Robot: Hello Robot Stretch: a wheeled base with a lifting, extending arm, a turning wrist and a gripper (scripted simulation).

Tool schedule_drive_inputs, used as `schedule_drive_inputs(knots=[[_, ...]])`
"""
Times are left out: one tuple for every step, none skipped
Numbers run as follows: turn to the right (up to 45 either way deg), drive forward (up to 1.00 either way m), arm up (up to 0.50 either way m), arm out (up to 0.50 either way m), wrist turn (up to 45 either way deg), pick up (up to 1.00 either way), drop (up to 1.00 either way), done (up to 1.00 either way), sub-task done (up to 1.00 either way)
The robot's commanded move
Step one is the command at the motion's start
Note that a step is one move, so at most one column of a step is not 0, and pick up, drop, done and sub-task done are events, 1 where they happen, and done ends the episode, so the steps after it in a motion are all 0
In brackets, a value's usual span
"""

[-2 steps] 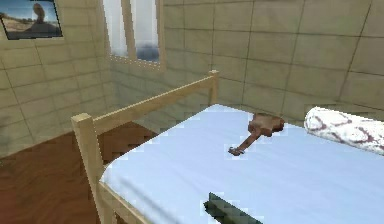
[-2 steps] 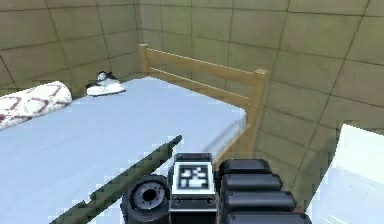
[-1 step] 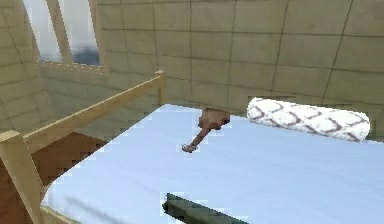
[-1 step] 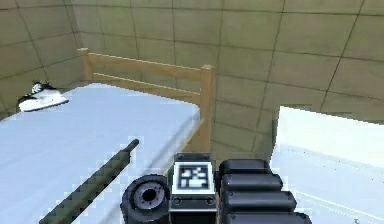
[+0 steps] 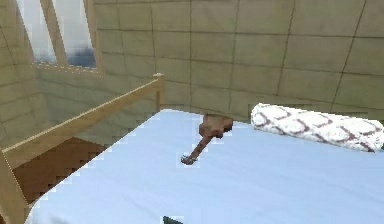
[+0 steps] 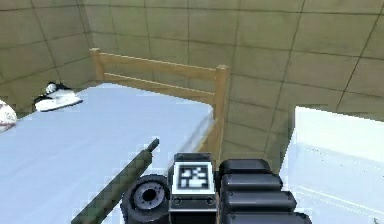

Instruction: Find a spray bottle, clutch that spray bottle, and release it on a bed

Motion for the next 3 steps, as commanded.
schedule_drive_inputs(knots=[[-21.0, 0.0, 0.0, 0.0, 0.0, 0.0, 0.0, 0.0, 0.0], [0.0, 0.0, 0.0, 0.48, 0.0, 0.0, 0.0, 0.0, 0.0], [0.0, 0.0, 0.0, 0.0, 39.0, 0.0, 0.0, 0.0, 0.0]])
